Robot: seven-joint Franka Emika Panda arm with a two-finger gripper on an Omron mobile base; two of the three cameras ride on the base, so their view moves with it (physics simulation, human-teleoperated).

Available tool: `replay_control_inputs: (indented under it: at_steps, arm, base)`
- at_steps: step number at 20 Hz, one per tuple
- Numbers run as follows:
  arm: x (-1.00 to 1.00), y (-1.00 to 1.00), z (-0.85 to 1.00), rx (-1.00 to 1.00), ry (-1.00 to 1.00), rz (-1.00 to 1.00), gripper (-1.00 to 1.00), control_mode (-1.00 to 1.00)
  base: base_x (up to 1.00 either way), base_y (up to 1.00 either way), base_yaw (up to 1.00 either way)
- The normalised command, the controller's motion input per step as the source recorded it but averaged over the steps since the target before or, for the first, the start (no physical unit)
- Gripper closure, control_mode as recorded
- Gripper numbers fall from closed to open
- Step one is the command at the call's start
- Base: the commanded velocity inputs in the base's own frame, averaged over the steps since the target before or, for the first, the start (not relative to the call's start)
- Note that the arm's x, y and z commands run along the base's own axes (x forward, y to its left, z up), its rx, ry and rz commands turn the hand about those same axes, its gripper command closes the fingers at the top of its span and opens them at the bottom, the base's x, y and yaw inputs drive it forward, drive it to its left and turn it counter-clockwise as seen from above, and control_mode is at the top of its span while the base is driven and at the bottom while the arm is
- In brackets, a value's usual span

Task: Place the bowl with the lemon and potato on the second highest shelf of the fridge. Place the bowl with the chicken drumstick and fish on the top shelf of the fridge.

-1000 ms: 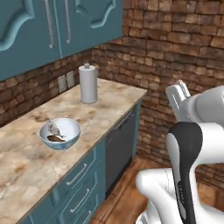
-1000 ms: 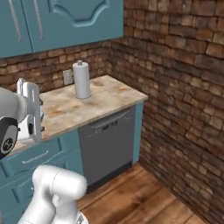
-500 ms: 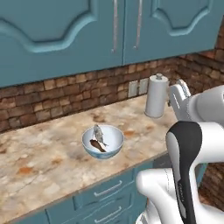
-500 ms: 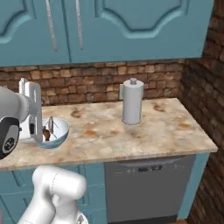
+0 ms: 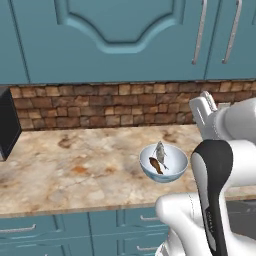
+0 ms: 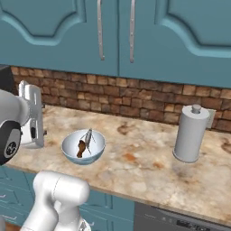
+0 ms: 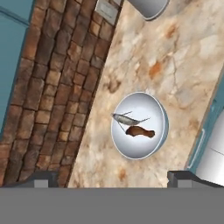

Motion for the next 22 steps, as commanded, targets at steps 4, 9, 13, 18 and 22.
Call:
replay_control_inputs:
  at_steps: [4,9,13,18,22]
  arm:
    - [0.00,-0.10,-0.01,0.00,0.00,0.03,-1.00,-1.00]
    - [0.54,-0.92,-0.43,0.18,0.33,0.16,-1.00,-1.00]
    - [1.00,-0.69,-0.80,0.02,0.38,0.21,-1.00,-1.00]
    - [0.67,-0.22,-1.00,-0.04,0.17,0.33,-1.00,-1.00]
    - [0.28,0.10,-0.86,-0.09,0.05,0.19,-1.00,-1.00]
  base:
    - [0.09,-0.13,0.05]
    - [0.00,0.00,0.00]
    - [0.00,0.00,0.00]
    - [0.00,0.00,0.00]
    - [0.00,0.00,0.00]
